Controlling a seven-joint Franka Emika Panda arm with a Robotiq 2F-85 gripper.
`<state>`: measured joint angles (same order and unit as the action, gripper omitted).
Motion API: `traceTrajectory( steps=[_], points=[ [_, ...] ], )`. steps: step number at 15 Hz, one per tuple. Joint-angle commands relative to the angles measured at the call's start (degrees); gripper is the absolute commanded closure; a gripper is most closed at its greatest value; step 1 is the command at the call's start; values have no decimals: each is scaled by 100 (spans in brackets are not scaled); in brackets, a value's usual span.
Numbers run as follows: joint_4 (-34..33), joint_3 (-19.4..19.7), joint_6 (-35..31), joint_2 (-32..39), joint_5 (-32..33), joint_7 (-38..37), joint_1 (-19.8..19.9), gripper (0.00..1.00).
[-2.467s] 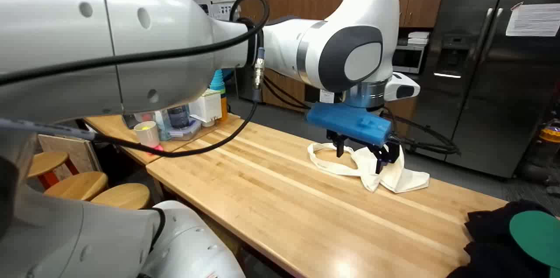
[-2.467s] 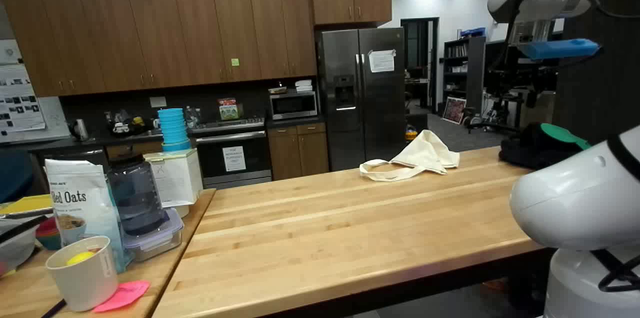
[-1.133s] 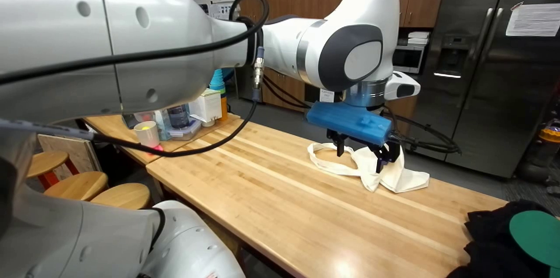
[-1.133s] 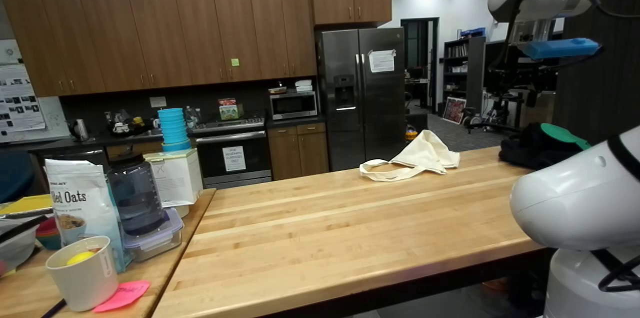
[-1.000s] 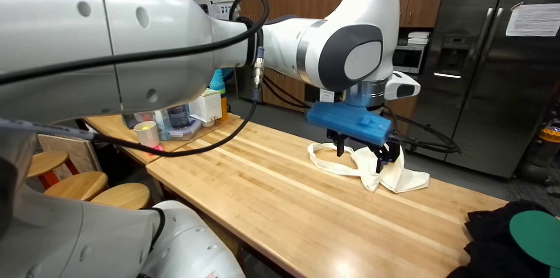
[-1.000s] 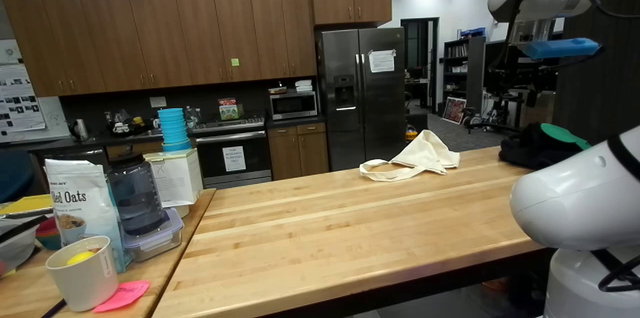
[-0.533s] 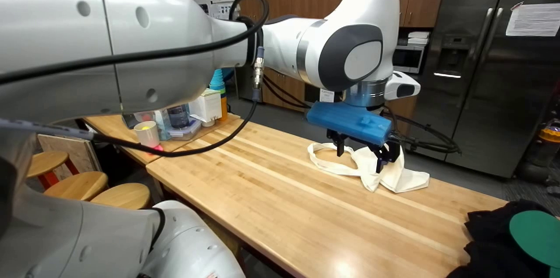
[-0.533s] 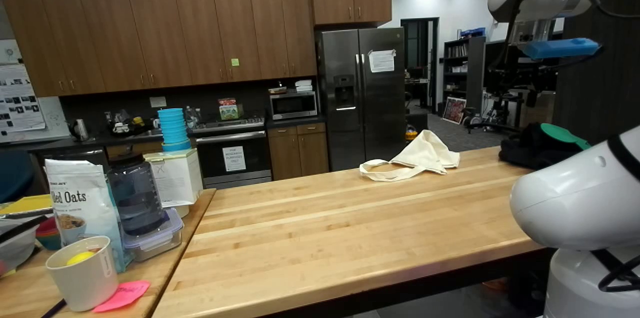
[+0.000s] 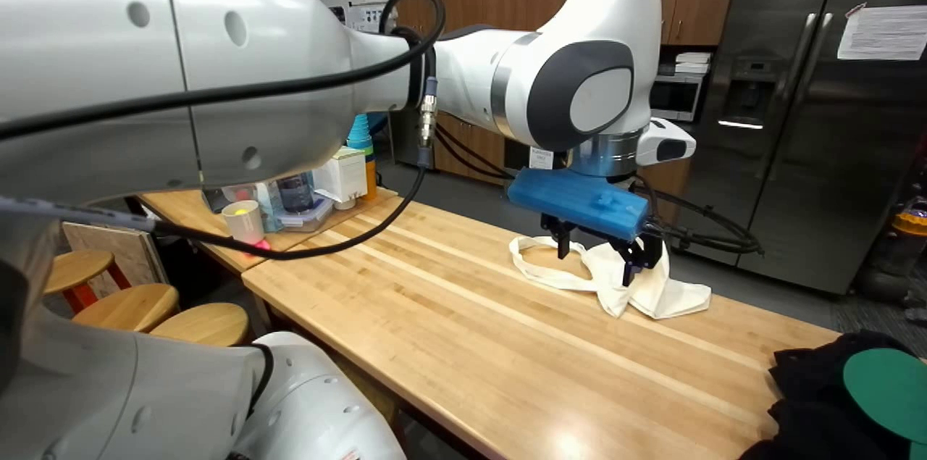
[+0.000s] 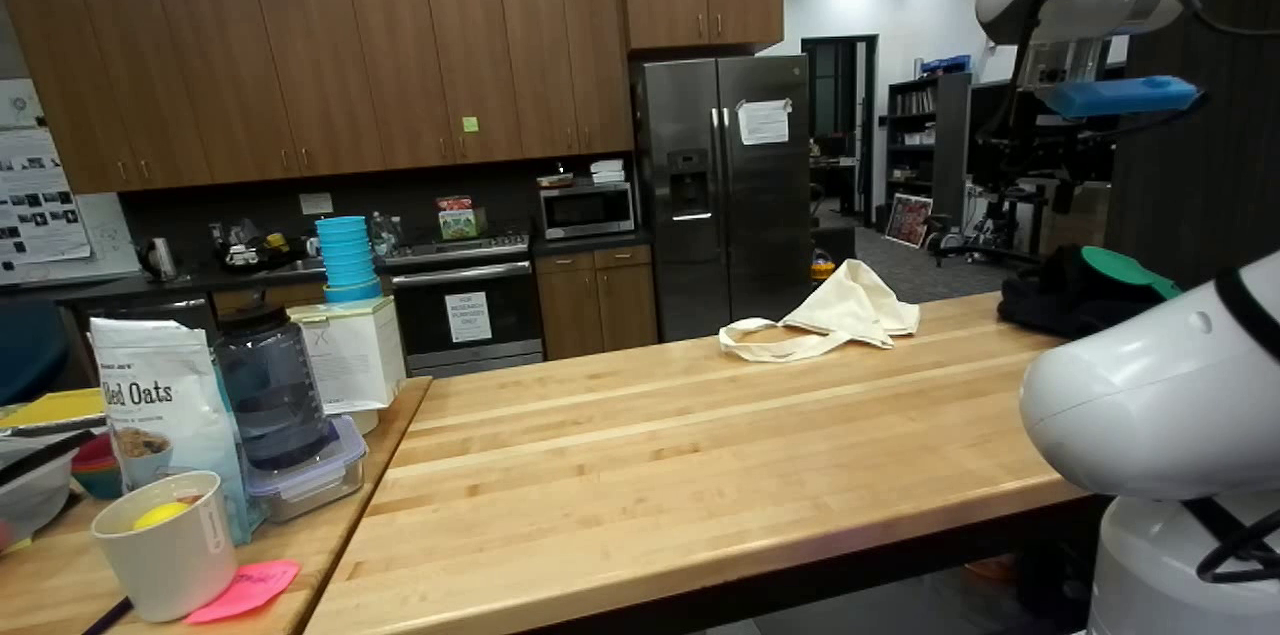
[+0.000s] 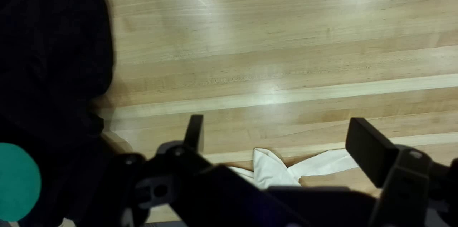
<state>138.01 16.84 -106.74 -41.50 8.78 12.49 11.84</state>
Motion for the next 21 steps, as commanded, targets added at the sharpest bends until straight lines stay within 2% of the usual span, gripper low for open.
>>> traceTrajectory(
  steps=[1, 21],
  points=[
    [-19, -12, 16, 11, -13, 11, 15, 0],
    [-43, -21, -68, 69, -67, 17, -39, 0]
  ],
)
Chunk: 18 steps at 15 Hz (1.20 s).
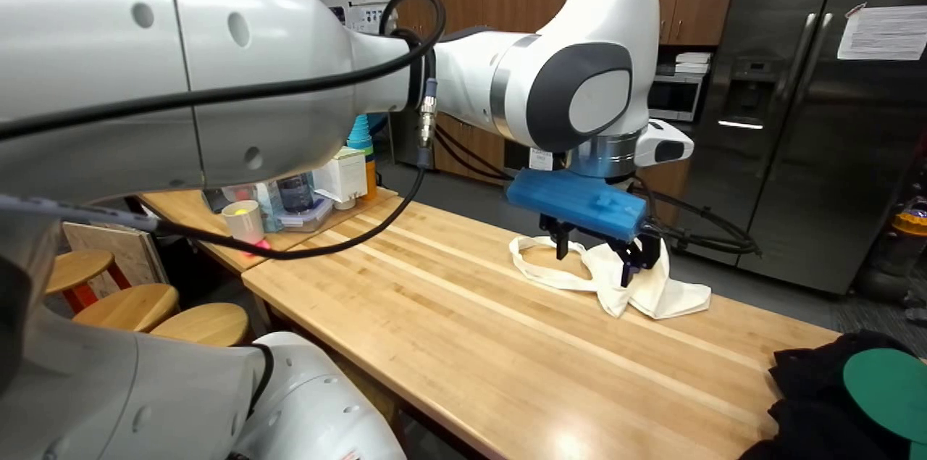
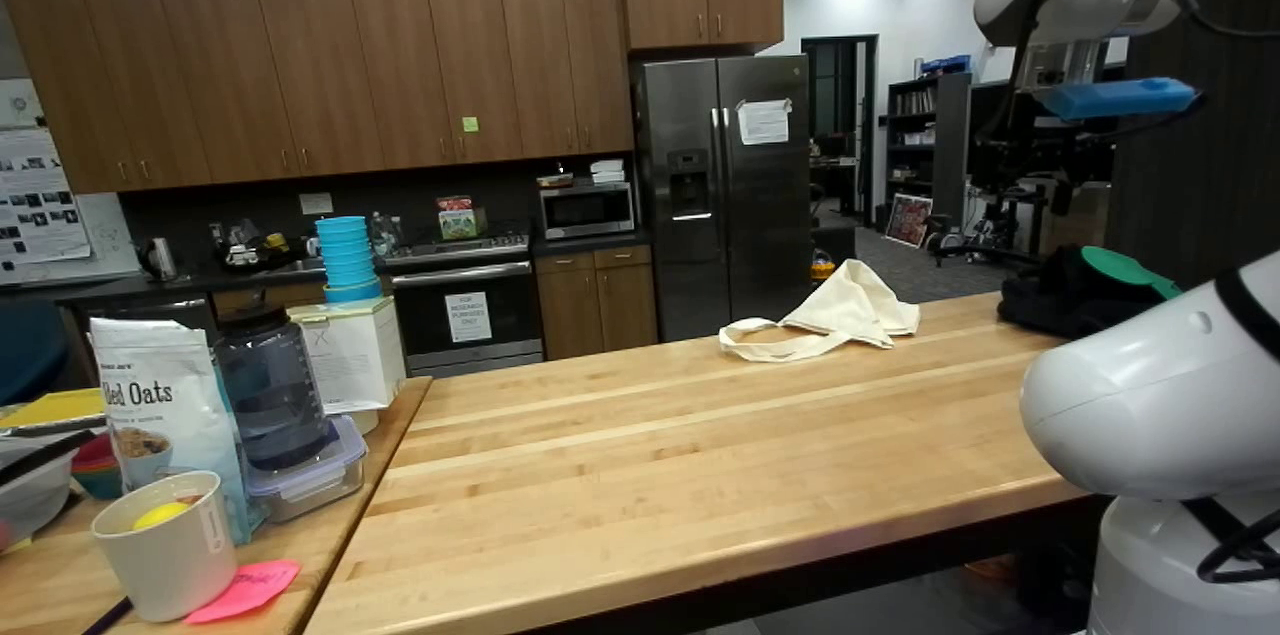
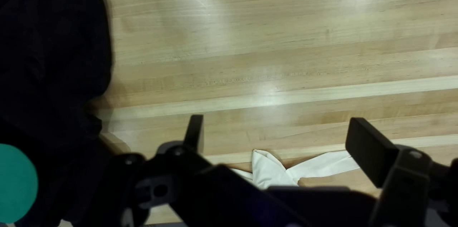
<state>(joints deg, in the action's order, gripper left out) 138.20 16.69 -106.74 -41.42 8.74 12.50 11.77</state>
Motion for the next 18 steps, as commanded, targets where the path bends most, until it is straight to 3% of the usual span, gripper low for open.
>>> traceTrajectory(
  steps=[1, 8, 18],
  points=[
    [-90, -4, -107, 69, -90, 14, -50, 0],
    [-459, -124, -466, 219, -158, 2, -212, 0],
    [-2119, -380, -530, 1408, -189, 67, -539, 0]
  ],
)
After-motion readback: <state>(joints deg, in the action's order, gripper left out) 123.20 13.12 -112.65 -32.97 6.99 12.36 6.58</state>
